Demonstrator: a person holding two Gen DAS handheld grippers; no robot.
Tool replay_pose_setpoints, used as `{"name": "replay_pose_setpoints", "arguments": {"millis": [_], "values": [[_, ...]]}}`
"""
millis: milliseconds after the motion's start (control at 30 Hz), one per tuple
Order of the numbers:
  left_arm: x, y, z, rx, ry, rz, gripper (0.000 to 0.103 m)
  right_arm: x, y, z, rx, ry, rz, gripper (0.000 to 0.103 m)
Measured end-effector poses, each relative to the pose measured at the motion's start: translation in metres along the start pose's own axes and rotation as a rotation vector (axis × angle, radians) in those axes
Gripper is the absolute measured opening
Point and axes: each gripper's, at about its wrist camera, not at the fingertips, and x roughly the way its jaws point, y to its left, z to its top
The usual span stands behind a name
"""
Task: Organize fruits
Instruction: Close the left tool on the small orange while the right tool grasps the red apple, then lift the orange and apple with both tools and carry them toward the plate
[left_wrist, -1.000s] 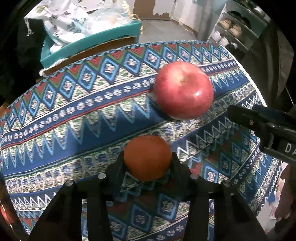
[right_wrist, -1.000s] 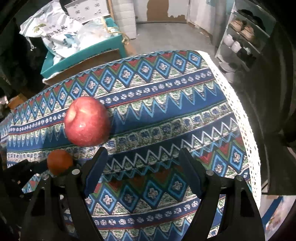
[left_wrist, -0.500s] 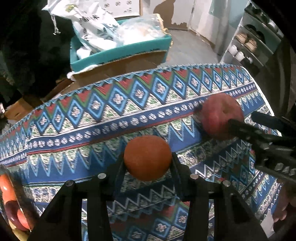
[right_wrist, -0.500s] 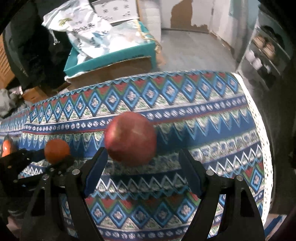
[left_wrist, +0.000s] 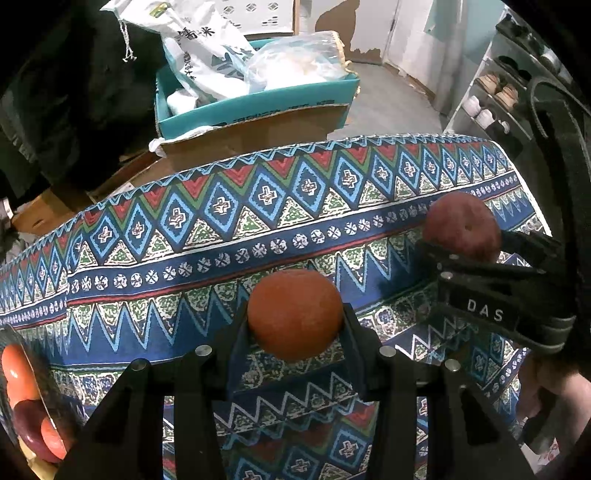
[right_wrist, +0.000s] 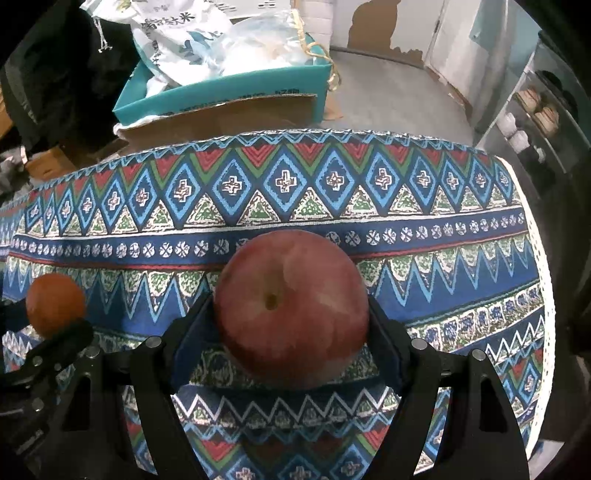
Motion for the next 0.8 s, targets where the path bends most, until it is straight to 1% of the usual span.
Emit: {"name": "replay_pose_setpoints", "arguments": {"millis": [67,200,333,433,800], "values": [[0.001,0.002,-0.001,-0.006,0.004,-0.003,0.047,0.002,0.0,0.0,0.004,-0.002,0.0,0.076],[-0.001,0.003,-0.003,-0.006,0.003,-0.004,0.047,0.002,0.0,0.001,0.011,-0.013,0.002,0.075],[-0.006,0.002,-0.004,-0.004,-0.009,0.002,0.047,-0.001,-0.008,-0.005,0.038,-0.022,0.018,0.075],[-0.013,0.001,-0.005,-0.005,-0.019,0.003,0.047,-0.006,-0.01,-0.009,0.037,-0.027,0.005,0.075],[-0.048,0.007,-0.004,-0.013,-0.071,0.01,0.047,-0.05,-0.005,-0.018,0.015,-0.087,-0.014,0.075]]}}
